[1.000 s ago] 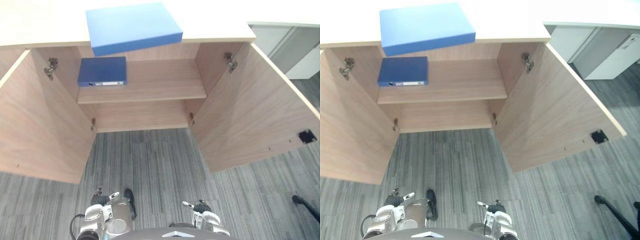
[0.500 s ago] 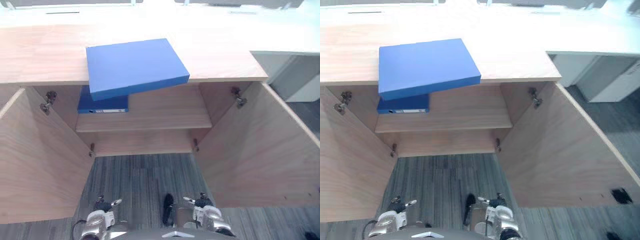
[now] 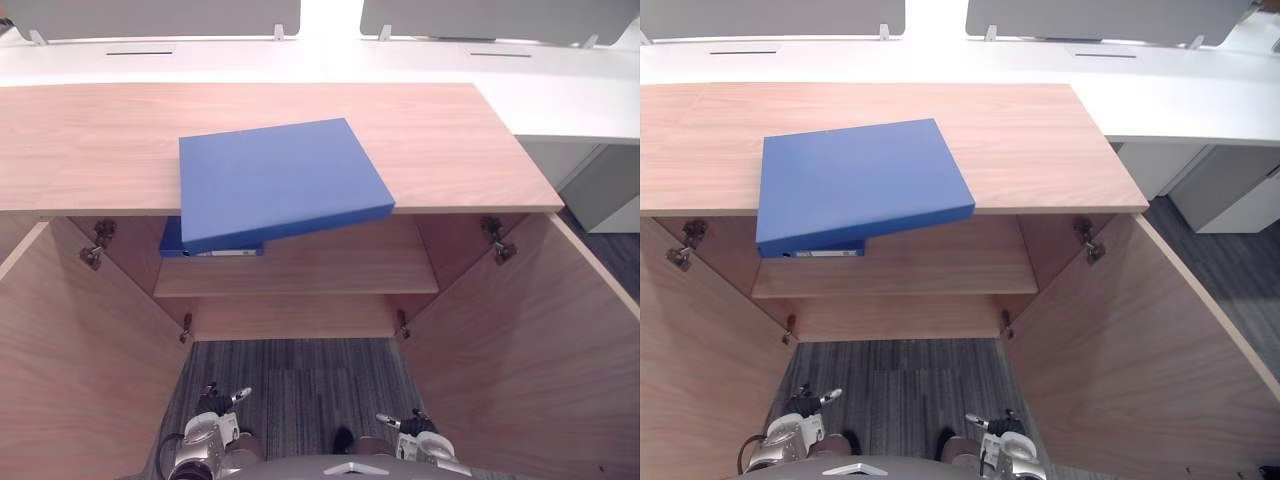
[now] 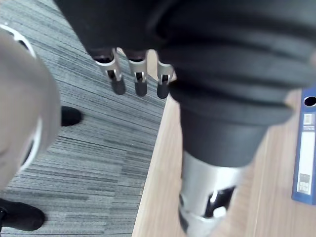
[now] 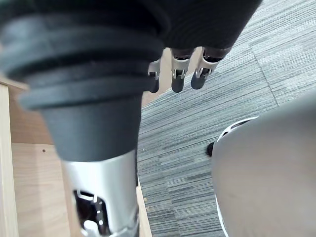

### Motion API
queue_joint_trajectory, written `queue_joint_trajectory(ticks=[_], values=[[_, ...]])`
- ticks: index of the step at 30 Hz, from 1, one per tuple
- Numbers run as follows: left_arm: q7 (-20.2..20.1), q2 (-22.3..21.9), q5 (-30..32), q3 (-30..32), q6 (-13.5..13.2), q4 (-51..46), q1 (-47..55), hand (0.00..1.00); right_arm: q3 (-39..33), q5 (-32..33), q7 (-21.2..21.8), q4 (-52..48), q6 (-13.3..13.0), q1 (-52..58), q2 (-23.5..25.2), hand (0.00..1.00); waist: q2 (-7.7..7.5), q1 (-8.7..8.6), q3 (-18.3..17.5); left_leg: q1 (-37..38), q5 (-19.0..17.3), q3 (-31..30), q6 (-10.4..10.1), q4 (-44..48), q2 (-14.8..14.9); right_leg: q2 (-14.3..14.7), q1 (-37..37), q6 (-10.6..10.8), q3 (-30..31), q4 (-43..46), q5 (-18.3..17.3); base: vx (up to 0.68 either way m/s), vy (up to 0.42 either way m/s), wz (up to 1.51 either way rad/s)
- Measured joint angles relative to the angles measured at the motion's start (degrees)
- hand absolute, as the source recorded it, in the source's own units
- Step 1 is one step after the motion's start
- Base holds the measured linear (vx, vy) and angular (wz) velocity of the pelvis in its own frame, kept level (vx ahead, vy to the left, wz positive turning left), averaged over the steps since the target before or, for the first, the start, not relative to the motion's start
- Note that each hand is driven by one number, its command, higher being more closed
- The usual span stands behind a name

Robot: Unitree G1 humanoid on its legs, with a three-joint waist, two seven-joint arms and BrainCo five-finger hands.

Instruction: Walk over to the cabinet, pick up the folder, carry it to the office cabinet, place the folder inside the office cabinet, then close the office cabinet door

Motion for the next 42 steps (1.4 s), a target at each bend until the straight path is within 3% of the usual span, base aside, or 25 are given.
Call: queue_joint_trajectory(ticks=[1, 6, 12, 18, 25, 30, 35, 42], values=[[0.0, 0.1, 0.4, -0.1, 0.0, 0.1, 0.2, 0.0, 0.0, 0.0, 0.0, 0.0, 0.0, 0.3, 0.0, 0.0, -0.79, 0.03, -0.5, 1.5, 0.0, 0.4, 0.1, -1.1, -0.7, -0.3, 1.5, 0.4, 0.3, -1.6, 0.5, 0.1, 0.099, -0.13], [-0.9, 0.0, 0.5, -1.7, 0.0, 0.3, 1.1, 0.0, 0.0, -0.1, 0.0, 0.1, 0.0, 0.9, 0.0, 0.0, 0.35, -0.33, -0.9, 5.6, 0.8, 0.6, 1.0, -5.7, -2.7, -0.8, 4.6, 1.0, 0.5, -4.8, 1.3, 0.03, 0.044, -0.03], [0.9, 0.9, 0.9, -8.2, 0.0, -3.4, 2.5, 0.0, 0.3, -0.1, -0.1, 1.7, -0.2, 0.3, -1.2, 0.0, 1.38, -0.53, -1.6, 6.4, 3.9, -1.4, 1.4, -10.6, -3.7, 0.0, 5.6, 0.5, 0.3, -9.0, 4.3, -0.03, -0.014, 0.01], [5.0, 2.4, 1.5, -11.4, -1.5, -29.7, 10.1, 0.0, 3.8, -0.1, -0.6, 1.5, -1.4, 0.3, -2.2, 0.0, 1.1, -0.21, -1.5, 6.5, 5.9, -3.5, 1.9, -12.9, -4.6, -0.2, 5.3, 0.4, 0.1, -10.1, 5.6, -0.1, -0.01, 0.08], [8.2, 4.3, 4.2, -10.6, -3.3, -50.7, 15.8, 0.0, 5.8, -0.1, -0.6, -2.3, -1.9, 2.6, -2.2, 0.0, 0.91, 0.42, -1.8, 7.7, 6.7, -4.5, 1.3, -15.4, -5.8, -1.0, 5.6, 0.5, 0.3, -10.9, 6.0, -0.06, 0.025, 0.01], [11.4, 5.6, 9.7, -10.0, -4.2, -61.4, 16.4, 0.0, 7.4, -0.1, -0.6, -2.4, -2.5, 3.4, -2.2, 0.0, 0.98, 0.68, -3.0, 8.5, 7.3, -4.7, 1.9, -16.3, -5.9, -0.8, 6.5, 1.0, 0.0, -11.5, 6.3, 0.03, 0.002, 0.02], [12.7, 12.1, 17.9, -14.7, -6.2, -72.3, 16.1, 0.0, 7.8, -0.2, -0.6, -2.2, -2.5, 3.4, -2.5, 0.0, 1.56, 0.53, -4.1, 9.1, 7.5, -5.2, 2.3, -17.3, -5.9, -0.6, 6.9, 1.0, -0.2, -11.9, 6.3, 0.04, -0.002, 0.02], [14.4, 16.8, 29.2, -16.1, -7.0, -75.3, 14.7, 0.0, 9.1, -2.3, -0.6, -1.9, -2.6, 3.1, -2.8, 0.0, 1.68, -0.26, -4.3, 9.5, 7.6, -6.1, 2.4, -17.4, -6.3, -0.7, 7.6, 0.7, -0.4, -12.4, 6.5, 0.0, -0.001, 0.0]])
